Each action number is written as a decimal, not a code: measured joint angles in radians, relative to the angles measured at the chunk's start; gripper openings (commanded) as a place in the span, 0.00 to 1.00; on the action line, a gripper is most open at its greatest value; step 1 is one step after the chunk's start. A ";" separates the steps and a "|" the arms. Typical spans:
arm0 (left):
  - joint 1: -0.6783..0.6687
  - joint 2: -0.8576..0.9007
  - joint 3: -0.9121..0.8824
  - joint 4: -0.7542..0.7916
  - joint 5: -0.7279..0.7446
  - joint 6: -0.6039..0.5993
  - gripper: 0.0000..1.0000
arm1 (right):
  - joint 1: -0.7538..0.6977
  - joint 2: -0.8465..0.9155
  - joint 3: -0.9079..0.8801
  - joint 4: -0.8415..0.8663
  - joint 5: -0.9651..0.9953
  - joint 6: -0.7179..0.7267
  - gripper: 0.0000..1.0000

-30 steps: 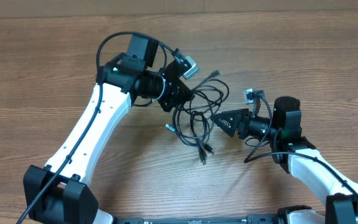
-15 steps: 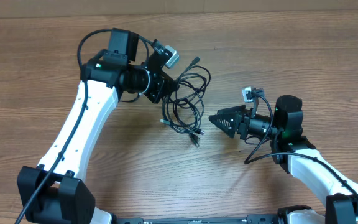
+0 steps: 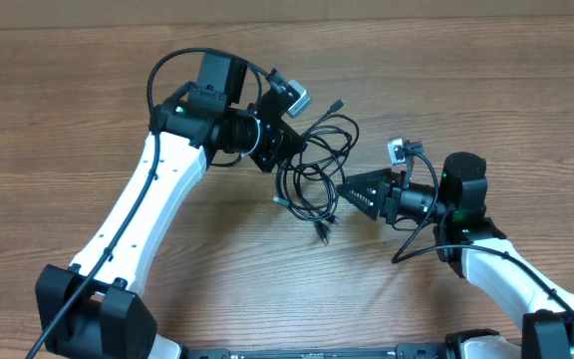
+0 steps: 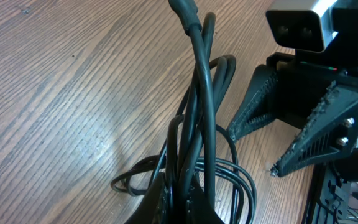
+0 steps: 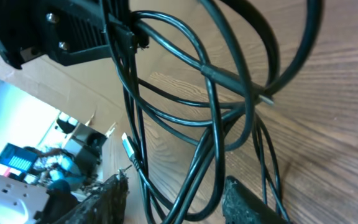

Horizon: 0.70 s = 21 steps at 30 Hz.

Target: Untangle cables

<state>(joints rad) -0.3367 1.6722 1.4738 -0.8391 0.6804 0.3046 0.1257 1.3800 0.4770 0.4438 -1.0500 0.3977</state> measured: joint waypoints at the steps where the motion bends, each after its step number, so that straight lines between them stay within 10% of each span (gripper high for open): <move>1: -0.003 0.000 0.000 0.001 0.000 -0.003 0.04 | 0.000 0.000 0.000 -0.001 0.000 0.002 0.50; 13: -0.017 0.000 0.000 0.034 0.047 -0.021 0.04 | 0.000 0.000 0.000 0.000 0.000 -0.001 0.38; 21: -0.017 0.000 0.000 0.035 0.068 -0.021 0.04 | 0.000 0.000 0.000 -0.001 0.006 -0.002 0.04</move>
<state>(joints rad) -0.3538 1.6722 1.4738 -0.8036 0.7479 0.2832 0.1253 1.3800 0.4770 0.4427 -1.0443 0.3958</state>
